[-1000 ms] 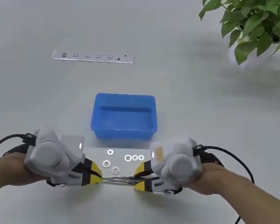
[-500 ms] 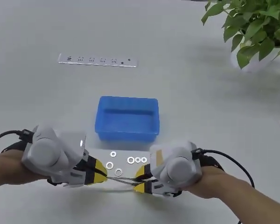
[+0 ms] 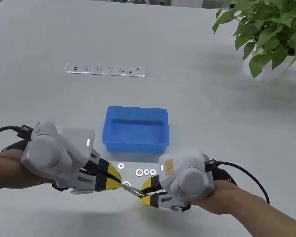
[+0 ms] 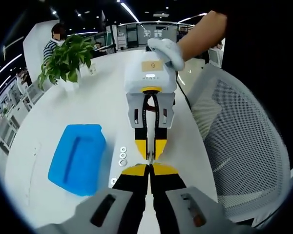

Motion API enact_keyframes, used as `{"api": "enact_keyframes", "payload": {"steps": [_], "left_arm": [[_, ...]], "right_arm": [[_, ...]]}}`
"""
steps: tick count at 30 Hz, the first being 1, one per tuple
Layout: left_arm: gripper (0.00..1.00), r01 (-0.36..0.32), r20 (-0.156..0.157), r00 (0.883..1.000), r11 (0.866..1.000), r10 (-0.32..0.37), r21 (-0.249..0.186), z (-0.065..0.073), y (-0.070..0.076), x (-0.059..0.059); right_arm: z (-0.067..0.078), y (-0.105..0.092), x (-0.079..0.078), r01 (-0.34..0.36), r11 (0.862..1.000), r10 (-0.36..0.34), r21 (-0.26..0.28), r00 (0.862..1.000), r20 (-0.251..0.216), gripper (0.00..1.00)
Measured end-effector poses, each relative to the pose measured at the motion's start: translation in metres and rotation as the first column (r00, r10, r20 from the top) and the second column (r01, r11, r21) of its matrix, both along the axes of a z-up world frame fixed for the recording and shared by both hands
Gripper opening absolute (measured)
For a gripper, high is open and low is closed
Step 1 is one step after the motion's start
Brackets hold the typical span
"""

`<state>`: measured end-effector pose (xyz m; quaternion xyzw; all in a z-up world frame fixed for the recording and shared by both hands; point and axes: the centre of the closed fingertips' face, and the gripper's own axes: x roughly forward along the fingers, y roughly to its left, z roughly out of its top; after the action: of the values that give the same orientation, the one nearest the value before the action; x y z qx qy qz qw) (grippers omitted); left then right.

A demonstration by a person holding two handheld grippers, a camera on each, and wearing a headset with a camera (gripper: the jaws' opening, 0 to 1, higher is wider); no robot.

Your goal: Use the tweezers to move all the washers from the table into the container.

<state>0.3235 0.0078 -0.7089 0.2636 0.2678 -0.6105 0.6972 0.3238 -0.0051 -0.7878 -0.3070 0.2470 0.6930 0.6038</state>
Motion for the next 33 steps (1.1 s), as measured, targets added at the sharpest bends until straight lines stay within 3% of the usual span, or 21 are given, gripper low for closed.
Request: {"api": "enact_keyframes", "payload": {"steps": [18,33], "left_arm": [[0.05,0.042,0.014,0.999,0.999,-0.042,-0.018,0.016,-0.019,-0.009],[0.06,0.07,0.013,0.997,0.995,-0.07,-0.064,0.019,-0.04,-0.006]], "right_arm": [[0.005,0.009,-0.01,-0.002,1.0,0.002,0.028,1.0,0.0,0.11],[0.006,0.003,-0.01,0.035,0.997,-0.035,0.063,0.999,-0.012,0.1]]}}
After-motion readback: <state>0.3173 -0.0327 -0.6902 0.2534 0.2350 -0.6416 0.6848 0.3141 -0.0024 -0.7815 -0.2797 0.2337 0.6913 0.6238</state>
